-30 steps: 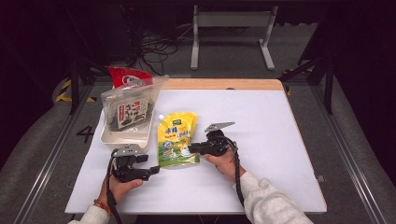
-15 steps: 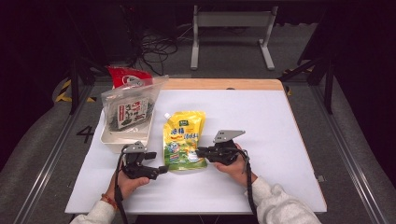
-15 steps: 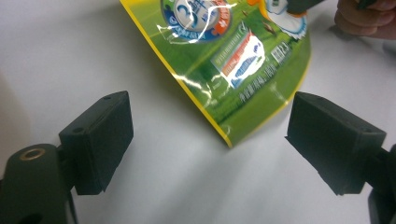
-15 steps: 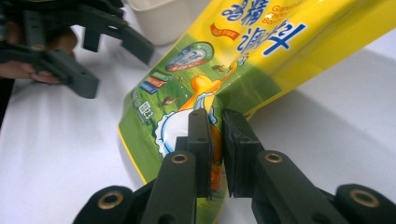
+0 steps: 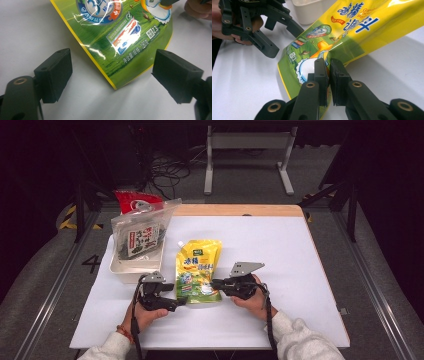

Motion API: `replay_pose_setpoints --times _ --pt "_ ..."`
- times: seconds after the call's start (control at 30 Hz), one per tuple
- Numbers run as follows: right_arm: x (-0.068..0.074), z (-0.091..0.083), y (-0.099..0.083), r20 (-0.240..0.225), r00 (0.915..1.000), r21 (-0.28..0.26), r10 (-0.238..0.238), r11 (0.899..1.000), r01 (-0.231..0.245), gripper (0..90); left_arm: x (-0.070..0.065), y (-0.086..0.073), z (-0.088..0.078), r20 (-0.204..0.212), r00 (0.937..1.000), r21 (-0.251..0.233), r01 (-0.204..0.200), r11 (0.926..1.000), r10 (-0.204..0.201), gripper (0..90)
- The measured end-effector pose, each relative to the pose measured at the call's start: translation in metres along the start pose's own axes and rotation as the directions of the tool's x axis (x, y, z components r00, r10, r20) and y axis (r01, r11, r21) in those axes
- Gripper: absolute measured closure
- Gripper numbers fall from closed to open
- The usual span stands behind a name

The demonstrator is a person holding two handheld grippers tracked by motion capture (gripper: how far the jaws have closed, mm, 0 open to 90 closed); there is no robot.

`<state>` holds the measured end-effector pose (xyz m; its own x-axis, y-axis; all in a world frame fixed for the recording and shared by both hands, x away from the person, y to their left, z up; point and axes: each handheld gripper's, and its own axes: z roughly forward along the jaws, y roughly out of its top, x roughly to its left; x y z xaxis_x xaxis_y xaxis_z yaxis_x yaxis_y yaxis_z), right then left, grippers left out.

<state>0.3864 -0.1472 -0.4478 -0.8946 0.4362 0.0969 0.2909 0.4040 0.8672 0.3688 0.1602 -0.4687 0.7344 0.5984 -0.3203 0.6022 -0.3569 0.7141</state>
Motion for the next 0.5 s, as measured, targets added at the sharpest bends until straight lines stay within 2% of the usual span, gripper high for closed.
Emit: replay_pose_setpoints --times 0.07,0.13,0.23,0.37,0.43,0.47,0.5 --pt "0.002 -0.001 0.000 0.008 0.9998 -0.008 -0.020 1.000 0.020 83.6 0.002 0.002 0.001 0.000 1.0000 -0.007 0.009 0.9999 -0.009 16.3" --pt "0.004 -0.002 0.001 0.000 0.9991 -0.019 -0.043 0.999 0.043 83.6 0.004 0.002 0.002 0.022 0.9997 -0.008 0.014 0.9999 -0.013 14.4" --pt "0.010 -0.003 0.002 0.002 0.9943 -0.027 -0.106 0.994 0.106 83.6 0.004 0.003 0.003 0.038 0.9992 -0.008 0.011 0.9999 -0.011 14.1" --pt "0.014 -0.005 0.001 -0.003 0.9852 -0.055 -0.171 0.984 0.171 83.4 0.002 0.005 0.005 0.069 0.9973 -0.007 -0.026 0.9996 0.026 14.1" --pt "0.017 -0.006 0.001 -0.011 0.9792 -0.064 -0.203 0.977 0.202 83.3 -0.001 0.008 0.006 0.063 0.9964 -0.011 -0.057 0.9983 0.058 14.5" --pt "0.017 -0.006 0.001 -0.011 0.9792 -0.064 -0.203 0.977 0.202 83.3 -0.001 0.008 0.006 0.063 0.9964 -0.011 -0.057 0.9983 0.058 15.4" --pt "0.019 -0.006 0.001 -0.010 0.9766 -0.066 -0.215 0.975 0.214 83.2 -0.004 0.011 0.004 0.071 0.9942 -0.033 -0.078 0.9964 0.080 15.4"
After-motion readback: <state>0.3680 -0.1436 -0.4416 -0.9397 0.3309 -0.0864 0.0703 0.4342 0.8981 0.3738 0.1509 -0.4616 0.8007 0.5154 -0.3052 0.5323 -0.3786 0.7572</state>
